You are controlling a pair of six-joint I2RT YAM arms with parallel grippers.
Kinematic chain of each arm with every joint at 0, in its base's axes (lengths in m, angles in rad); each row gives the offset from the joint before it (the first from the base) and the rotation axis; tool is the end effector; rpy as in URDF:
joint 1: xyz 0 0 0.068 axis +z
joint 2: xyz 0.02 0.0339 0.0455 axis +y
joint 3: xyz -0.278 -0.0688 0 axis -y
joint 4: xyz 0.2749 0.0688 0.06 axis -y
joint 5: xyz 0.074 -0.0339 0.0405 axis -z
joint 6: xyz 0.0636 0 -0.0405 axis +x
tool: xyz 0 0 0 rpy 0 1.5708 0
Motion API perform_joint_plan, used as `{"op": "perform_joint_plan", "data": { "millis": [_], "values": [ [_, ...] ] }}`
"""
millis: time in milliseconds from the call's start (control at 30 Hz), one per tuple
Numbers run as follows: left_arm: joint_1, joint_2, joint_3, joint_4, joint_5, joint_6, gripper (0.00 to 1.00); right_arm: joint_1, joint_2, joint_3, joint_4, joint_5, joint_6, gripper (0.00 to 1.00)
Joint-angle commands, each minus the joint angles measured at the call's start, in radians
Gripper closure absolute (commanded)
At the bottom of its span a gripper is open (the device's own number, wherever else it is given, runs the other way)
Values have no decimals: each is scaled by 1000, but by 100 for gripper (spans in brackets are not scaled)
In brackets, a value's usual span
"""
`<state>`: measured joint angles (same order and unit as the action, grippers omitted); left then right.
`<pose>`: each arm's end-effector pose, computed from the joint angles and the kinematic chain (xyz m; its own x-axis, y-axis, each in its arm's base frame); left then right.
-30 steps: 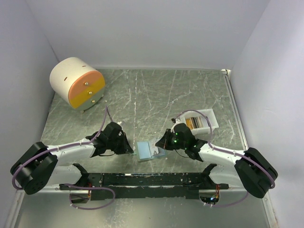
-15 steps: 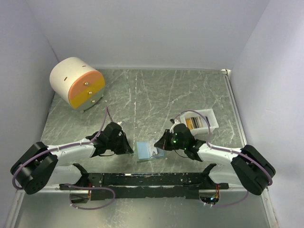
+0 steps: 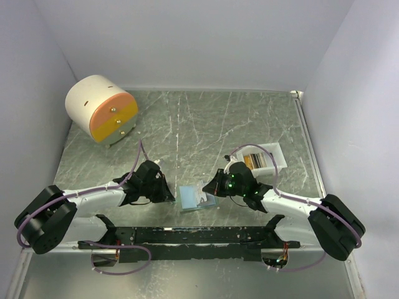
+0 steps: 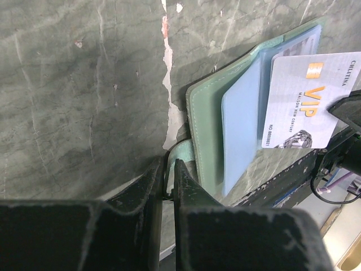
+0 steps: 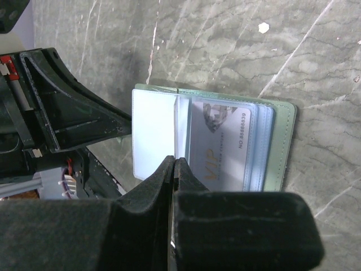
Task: Put the credit cards into the card holder
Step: Insert the credit card into the card holder.
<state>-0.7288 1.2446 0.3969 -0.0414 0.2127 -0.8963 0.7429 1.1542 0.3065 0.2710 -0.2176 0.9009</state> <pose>0.1728 -0.1723 0.1047 -0.9477 -0.1774 -0.2655 0.0161 0.8039 -0.5945 0.1737 0.1782 0.1271 -0.8716 0.2388 -0.4282 -0.1780 0.6596 0.7302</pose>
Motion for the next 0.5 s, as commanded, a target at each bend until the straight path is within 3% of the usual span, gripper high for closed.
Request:
{"op": "perform_joint_plan", "data": {
  "millis": [0, 467],
  "values": [
    [6, 9, -4, 21, -9, 13, 93, 6, 2, -6, 19, 14, -5, 100],
    [6, 10, 4, 15, -7, 16, 93, 6, 82, -16, 82, -3, -5, 100]
  ]
}}
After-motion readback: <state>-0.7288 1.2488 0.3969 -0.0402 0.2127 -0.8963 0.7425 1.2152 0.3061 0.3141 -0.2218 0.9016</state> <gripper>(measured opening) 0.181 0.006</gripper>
